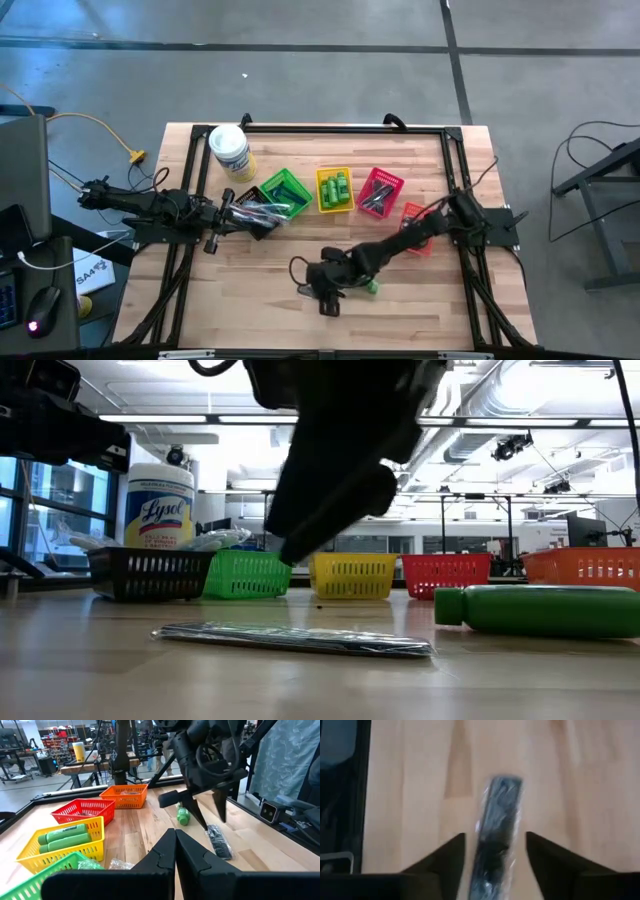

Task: Pick & Place Travel size toiletries
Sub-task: Put the black hair comb into the red bin

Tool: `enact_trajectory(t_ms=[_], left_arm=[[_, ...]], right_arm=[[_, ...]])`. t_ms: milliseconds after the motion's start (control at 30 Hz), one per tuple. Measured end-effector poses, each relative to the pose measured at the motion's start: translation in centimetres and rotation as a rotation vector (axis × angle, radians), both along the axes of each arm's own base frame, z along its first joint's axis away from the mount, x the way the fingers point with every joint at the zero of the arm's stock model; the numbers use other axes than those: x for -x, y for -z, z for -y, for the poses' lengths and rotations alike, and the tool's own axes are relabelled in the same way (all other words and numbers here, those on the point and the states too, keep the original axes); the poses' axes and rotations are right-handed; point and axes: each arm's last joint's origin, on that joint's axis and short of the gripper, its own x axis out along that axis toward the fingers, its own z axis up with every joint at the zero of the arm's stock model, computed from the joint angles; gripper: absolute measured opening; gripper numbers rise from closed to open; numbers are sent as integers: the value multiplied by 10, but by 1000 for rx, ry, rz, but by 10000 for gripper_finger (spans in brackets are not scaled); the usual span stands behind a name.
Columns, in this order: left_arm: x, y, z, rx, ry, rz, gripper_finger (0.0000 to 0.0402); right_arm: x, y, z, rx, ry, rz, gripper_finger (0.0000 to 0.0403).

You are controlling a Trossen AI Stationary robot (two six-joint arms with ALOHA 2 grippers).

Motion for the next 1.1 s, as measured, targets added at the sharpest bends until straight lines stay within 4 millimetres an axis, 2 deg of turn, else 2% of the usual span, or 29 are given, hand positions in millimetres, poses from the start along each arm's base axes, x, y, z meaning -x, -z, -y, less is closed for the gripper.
enact_trajectory(t_ms=[133,267,467,733,933,1100], left_arm=[[0,0,0,0,0,0,0],[0,0,0,0,0,0,0],[0,0,0,25,-1,-6,0],[0,0,0,25,-1,-9,0],[-1,2,0,21,-1,-27,0],[-3,4,1,16,-2,-52,0]], right_arm=[[6,1,-8,-9,-30,-31,252],[10,8,-17,53,-53,-33,284],[15,21,-18,130,-77,-101,288],[13,41,-16,175,-80,-147,288],[15,48,-14,224,-100,-178,287],[16,56,-11,268,-120,-211,264]])
